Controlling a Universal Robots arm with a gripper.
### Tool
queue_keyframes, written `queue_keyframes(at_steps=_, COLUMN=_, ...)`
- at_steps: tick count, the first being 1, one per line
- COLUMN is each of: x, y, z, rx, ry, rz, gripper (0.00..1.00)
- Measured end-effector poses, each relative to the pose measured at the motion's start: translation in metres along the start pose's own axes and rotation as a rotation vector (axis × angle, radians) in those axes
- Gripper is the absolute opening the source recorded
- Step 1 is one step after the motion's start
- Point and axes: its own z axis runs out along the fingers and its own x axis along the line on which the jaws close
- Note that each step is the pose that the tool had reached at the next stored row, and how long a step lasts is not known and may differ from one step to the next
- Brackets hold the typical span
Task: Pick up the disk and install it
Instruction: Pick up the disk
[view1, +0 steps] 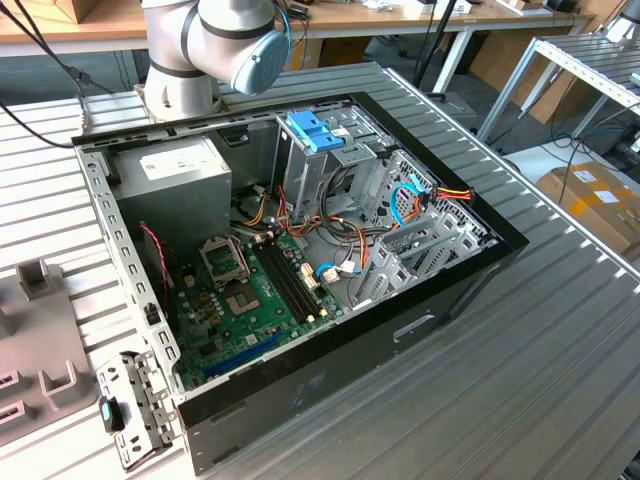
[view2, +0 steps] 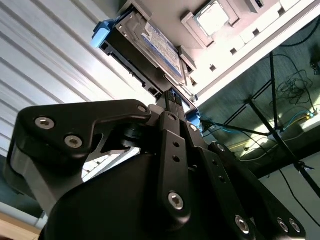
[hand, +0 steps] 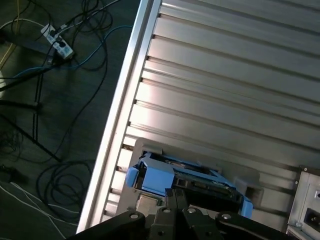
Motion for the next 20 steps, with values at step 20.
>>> queue_keyframes(at_steps=20, x=-0.0004, y=0.0012, z=0.0001, rx=0.0014, ry=0.0055, rz=-0.194, gripper=0.11)
